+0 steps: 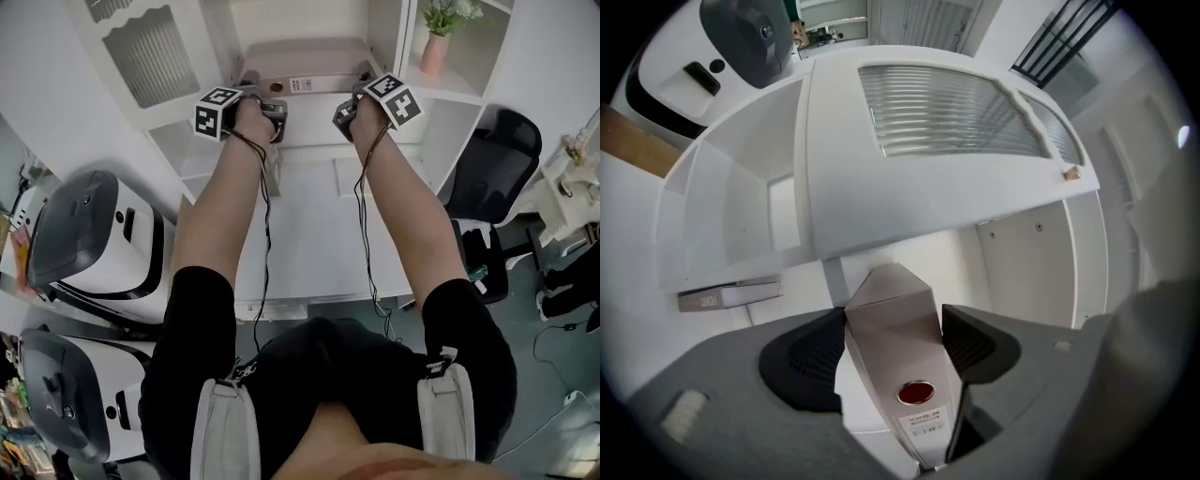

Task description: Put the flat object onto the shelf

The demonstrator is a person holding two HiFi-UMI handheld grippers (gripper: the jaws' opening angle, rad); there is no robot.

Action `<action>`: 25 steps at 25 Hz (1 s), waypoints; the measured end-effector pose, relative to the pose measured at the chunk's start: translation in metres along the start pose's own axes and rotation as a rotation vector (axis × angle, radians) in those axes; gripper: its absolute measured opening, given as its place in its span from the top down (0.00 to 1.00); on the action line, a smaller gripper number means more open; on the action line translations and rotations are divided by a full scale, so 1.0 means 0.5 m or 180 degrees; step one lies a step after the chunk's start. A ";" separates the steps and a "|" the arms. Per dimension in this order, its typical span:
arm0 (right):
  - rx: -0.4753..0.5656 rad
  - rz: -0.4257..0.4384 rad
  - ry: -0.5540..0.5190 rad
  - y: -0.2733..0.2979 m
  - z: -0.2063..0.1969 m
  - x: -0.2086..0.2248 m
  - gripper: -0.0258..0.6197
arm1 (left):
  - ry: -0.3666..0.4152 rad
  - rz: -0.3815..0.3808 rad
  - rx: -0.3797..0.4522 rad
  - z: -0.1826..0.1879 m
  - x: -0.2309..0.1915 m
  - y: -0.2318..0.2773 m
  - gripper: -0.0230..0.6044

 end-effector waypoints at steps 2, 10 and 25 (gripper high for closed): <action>0.0034 -0.0019 -0.0251 0.003 0.007 -0.003 0.39 | 0.0050 0.0090 0.0097 -0.003 0.003 0.002 0.44; 0.0003 0.0155 -0.0485 0.008 0.014 -0.007 0.39 | 0.0199 0.0191 0.0135 -0.006 0.017 0.001 0.43; 0.0308 0.1155 -0.1926 -0.102 0.049 -0.001 0.58 | 0.2774 -0.0824 0.0281 0.067 0.051 -0.125 0.71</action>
Point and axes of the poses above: the fingertips, and each gripper's own axes: y forward along the fingers, x to its right, z out of its top, the point moved 4 cm from there along -y, backward along the fingers, and after that the axes turned 7 degrees about x, right-handed, at the moved point
